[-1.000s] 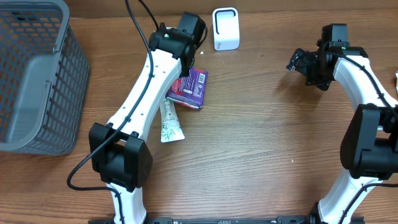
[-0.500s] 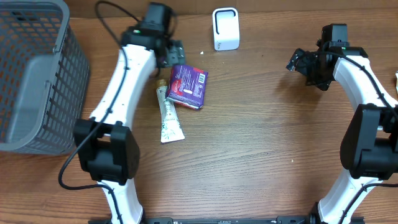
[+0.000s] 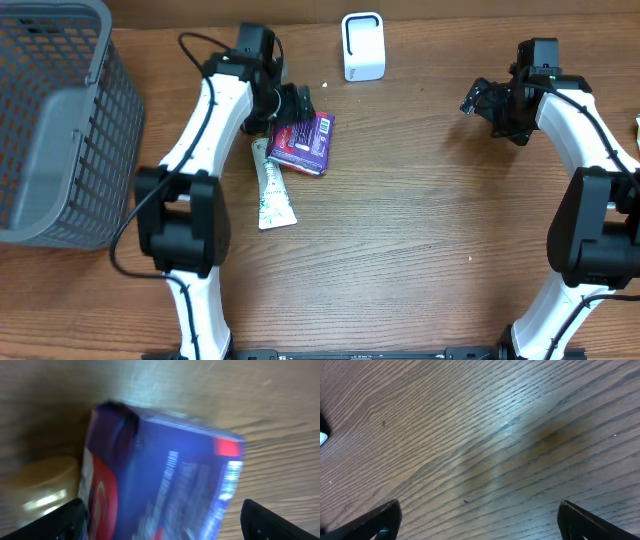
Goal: Scan the item barcode
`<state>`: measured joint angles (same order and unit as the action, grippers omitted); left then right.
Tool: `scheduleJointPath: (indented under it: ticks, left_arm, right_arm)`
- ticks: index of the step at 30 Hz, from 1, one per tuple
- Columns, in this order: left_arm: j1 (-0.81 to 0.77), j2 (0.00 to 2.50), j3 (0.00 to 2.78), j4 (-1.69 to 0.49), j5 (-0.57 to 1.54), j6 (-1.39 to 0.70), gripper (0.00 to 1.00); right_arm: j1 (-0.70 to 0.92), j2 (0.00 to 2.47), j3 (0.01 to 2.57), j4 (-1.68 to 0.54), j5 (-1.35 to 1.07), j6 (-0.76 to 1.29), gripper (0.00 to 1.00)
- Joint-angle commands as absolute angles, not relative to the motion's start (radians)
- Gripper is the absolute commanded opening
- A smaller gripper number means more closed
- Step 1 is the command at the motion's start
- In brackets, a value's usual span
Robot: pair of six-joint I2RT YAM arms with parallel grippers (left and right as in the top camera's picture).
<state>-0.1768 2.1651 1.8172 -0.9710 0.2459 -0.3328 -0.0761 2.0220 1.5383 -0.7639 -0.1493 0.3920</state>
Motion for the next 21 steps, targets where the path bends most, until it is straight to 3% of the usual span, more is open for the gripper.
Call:
scheduleJointPath:
  ticks: [1,8,11,21]
  left_arm:
    - [-0.179,2.197,1.807,-0.976,0.289,-0.310,0.83]
    - [-0.179,2.197,1.807,-0.983,0.281,-0.309,0.23]
    - [-0.179,2.197,1.814,-0.983,0.281,-0.309,0.04]
    - [-0.179,2.197,1.892,-1.036,0.278,-0.310,0.04]
  right_arm:
    - [-0.073,1.983,1.568,-0.761,-0.150,0.397,1.00]
    - [-0.073,1.983,1.568,-0.761,-0.150,0.397,1.00]
    - [-0.073,1.983,1.568,-0.761,-0.150,0.397,1.00]
    - [-0.073,1.983,1.568,-0.761,-0.150,0.397,1.00]
